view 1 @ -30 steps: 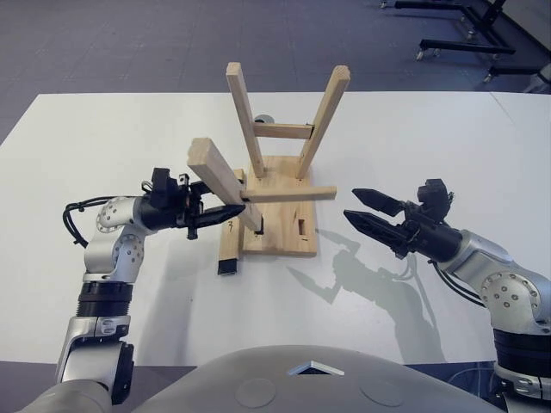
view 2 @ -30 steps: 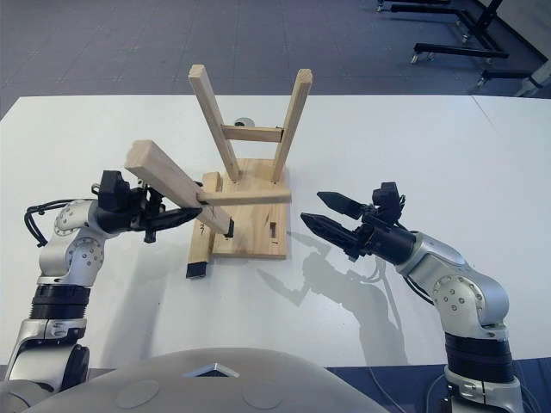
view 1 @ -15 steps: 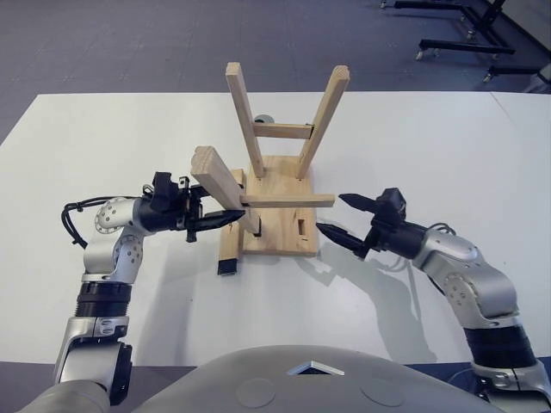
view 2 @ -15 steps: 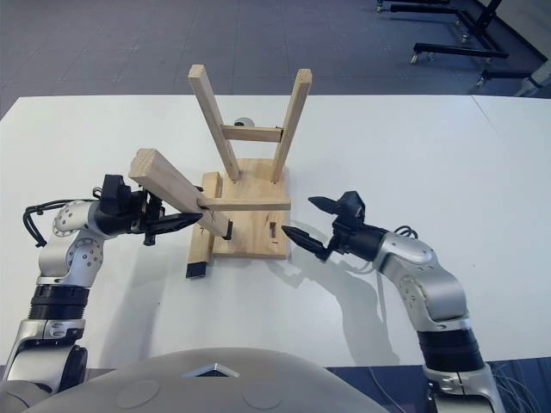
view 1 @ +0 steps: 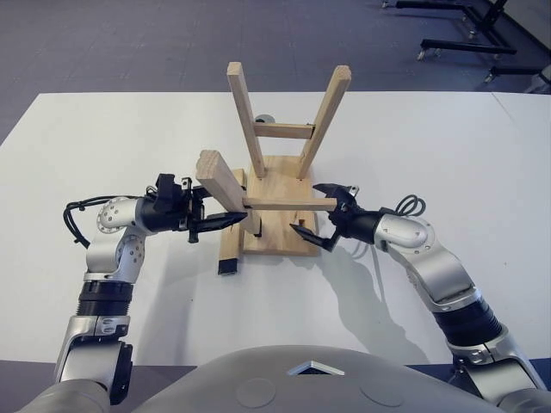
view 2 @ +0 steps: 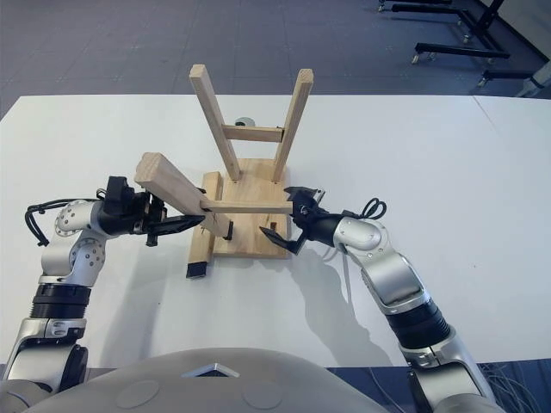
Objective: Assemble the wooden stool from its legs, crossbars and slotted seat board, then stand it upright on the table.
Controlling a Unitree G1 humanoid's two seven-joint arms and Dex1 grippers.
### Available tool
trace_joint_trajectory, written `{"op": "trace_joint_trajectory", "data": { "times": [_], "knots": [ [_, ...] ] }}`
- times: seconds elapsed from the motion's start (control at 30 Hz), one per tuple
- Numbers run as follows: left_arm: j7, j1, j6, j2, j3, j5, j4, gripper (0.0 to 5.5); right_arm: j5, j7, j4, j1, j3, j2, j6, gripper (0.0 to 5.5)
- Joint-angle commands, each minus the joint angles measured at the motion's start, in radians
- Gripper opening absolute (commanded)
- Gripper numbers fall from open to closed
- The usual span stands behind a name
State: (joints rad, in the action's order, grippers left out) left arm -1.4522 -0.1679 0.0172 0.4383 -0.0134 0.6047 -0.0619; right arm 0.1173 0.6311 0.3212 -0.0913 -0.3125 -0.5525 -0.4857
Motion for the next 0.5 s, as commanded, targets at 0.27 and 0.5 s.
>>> {"op": "trace_joint_trajectory", "data": {
  "times": [0.27, 0.5],
  "knots": [
    [-0.011, -0.011, -0.033, 0.004, 0.015, -0.026, -0.024, 2.12, -0.039, 0.076, 0.054, 0.046, -0.051, -0.071, -0.081, 5.4],
    [-0.018, -0.024, -0.065, 0.001, 0.028, -0.041, -0.054, 2.12, -0.025, 0.11, 0.079, 0.061, -0.05, -0.1, -0.116, 5.4]
  ]
}}
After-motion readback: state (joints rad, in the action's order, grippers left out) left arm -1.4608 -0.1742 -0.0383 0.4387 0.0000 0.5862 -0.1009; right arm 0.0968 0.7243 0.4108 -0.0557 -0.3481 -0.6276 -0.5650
